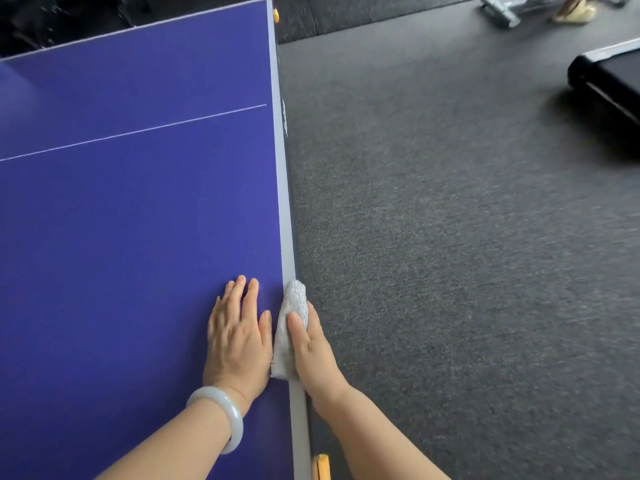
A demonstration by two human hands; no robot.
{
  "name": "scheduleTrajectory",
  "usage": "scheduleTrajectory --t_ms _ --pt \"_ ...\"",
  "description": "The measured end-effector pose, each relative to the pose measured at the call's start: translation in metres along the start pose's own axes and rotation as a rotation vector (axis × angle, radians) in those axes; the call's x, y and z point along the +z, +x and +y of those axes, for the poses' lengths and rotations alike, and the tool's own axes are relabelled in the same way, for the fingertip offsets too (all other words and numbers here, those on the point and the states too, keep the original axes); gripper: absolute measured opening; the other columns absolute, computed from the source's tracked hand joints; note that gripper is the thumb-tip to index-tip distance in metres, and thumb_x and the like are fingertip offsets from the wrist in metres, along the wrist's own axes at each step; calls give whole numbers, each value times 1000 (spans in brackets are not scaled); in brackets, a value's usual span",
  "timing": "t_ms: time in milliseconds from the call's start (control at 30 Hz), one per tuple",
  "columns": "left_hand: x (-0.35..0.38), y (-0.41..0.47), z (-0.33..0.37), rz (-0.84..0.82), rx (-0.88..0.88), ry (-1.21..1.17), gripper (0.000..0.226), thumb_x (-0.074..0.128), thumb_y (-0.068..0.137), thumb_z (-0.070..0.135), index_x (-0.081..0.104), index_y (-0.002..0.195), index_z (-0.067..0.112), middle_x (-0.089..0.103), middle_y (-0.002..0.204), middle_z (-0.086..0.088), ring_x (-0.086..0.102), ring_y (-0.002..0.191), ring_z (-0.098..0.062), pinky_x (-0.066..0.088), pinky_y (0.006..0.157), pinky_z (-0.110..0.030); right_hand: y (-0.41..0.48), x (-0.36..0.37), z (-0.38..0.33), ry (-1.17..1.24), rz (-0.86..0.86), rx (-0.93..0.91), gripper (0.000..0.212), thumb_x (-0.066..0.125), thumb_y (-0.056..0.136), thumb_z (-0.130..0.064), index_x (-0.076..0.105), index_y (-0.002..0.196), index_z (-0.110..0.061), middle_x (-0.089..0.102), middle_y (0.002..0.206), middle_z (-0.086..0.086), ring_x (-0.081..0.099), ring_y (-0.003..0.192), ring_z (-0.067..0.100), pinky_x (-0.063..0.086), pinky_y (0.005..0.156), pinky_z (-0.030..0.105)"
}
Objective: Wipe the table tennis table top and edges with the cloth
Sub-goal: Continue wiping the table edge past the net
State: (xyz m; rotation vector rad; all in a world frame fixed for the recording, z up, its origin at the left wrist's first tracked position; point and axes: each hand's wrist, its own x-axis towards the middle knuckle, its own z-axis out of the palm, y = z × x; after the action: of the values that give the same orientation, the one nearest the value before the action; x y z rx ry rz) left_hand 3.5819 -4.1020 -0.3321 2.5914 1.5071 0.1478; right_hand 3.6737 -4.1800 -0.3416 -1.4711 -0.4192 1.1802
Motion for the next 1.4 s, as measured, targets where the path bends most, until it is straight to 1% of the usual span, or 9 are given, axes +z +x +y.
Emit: scheduleTrajectory --t_ms 133,400,567,667,1067,1133,1200,1300,1400 --pt "1 0 0 -1 -14 -20 55 41 102 26 29 154 13 20 163 -6 15 151 -22 12 124 -39 -21 -1 10 -28 -6 -21 47 38 108 -30 29 155 -28 40 152 -12 35 140 -1 23 120 23" --pt "1 -1 0 -6 -5 -15 54 40 102 27 30 154 12 21 162 -8 15 152 -23 12 124 -40 11 4 -4 -56 32 90 48 34 108 -39 36 151 -18 48 146 6 44 137 18 29 118 35" --pt "2 -2 -1 21 8 -24 53 44 101 25 35 151 8 26 160 -12 21 150 -28 16 123 -42 20 2 -2 -131 5 86 46 34 107 -43 42 144 -17 54 139 9 49 131 23 34 107 29" --pt "3 -1 -1 31 6 -34 53 46 100 24 37 150 8 28 159 -14 23 149 -29 17 123 -43 24 2 -1 -163 19 101 48 34 107 -45 42 144 -16 54 138 12 50 129 26 35 110 35" --pt "6 1 0 34 7 -27 55 39 101 30 32 153 11 23 162 -11 18 151 -27 12 123 -40 27 7 -6 -194 87 92 50 33 106 -46 46 140 -12 57 134 12 54 122 26 38 99 30" --pt "4 0 0 26 5 -25 56 39 101 30 31 153 11 22 162 -11 17 151 -27 12 123 -41 18 5 -4 -159 67 74 48 34 107 -45 46 140 -13 56 135 12 52 125 25 38 107 34" --pt "5 0 -1 32 -7 -19 57 41 101 31 31 153 11 22 162 -11 17 151 -26 13 123 -41 2 4 8 -143 39 66 43 35 107 -42 46 140 -16 55 136 11 51 128 25 36 111 40" --pt "8 1 -2 36 -19 -19 57 39 101 32 29 154 13 21 163 -9 16 151 -25 10 123 -39 -25 1 31 -161 12 52 30 37 106 -44 46 131 -30 57 132 2 54 121 16 38 103 30" --pt "8 3 -2 34 -10 -10 58 37 101 33 27 155 13 19 163 -8 14 151 -24 8 123 -38 -5 4 20 -217 53 31 40 35 107 -42 49 135 -18 58 132 6 54 123 20 39 106 34"
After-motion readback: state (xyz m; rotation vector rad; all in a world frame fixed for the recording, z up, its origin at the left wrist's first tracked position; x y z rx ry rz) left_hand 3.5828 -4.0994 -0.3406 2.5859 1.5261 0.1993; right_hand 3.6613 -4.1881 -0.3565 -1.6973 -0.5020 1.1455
